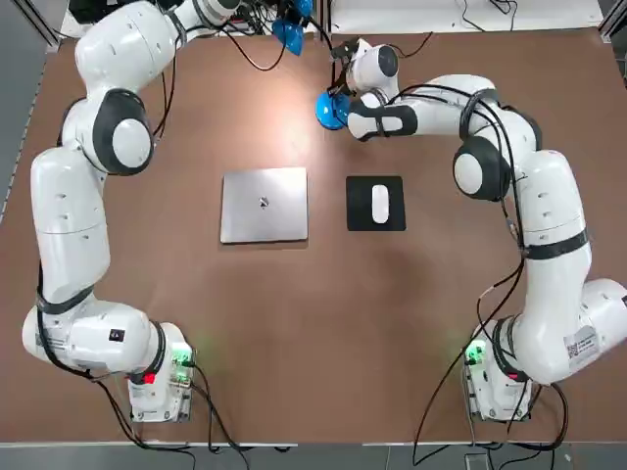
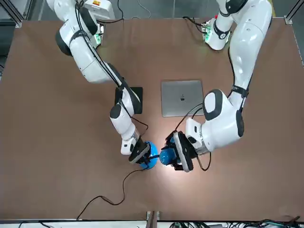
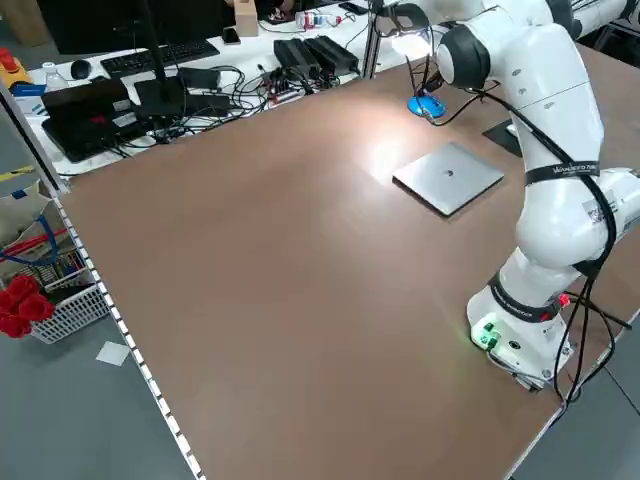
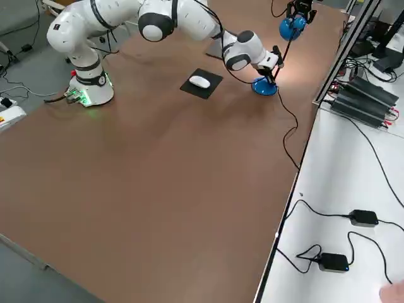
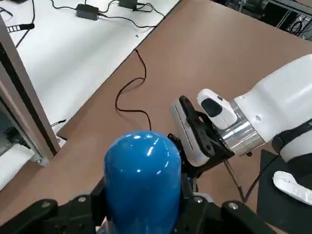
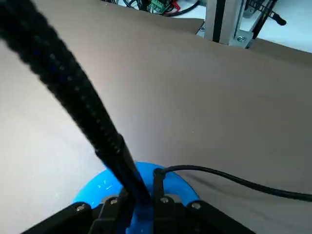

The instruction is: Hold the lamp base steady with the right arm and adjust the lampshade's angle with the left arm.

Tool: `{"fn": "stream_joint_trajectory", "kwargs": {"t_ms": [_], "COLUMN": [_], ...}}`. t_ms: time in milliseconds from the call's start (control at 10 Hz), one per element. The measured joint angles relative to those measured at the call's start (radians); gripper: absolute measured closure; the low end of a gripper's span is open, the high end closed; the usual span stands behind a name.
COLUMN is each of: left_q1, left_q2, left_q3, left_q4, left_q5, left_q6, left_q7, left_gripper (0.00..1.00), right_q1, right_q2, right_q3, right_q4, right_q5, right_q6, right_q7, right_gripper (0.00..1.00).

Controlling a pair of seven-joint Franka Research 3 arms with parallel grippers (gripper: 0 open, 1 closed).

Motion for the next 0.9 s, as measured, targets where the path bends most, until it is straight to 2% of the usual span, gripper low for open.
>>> {"fn": "stream_joint_trajectory", "kwargs": {"t_ms": [500, 900], "left_q1": [-0.012, -0.015], "left_q2": [-0.014, -0.025], "left_q3": [-0.002, -0.001], "left_q4": [-0.003, -0.018], "left_q5": [0.103, 0.117], "left_q6": [-0.006, -0.006], "left_q7": [-0.247, -0.325], "left_gripper": [0.43, 0.43], "right_q1": [0.0, 0.0], "right_q2": [0.001, 0.001], "right_q3": [-0.001, -0.001], "right_q4": [0.0, 0.0], "right_q5": [0.0, 0.0], "right_q6": [0.002, 0.002], "right_q7": [0.0, 0.0], "right_gripper": [0.79, 0.79]}}
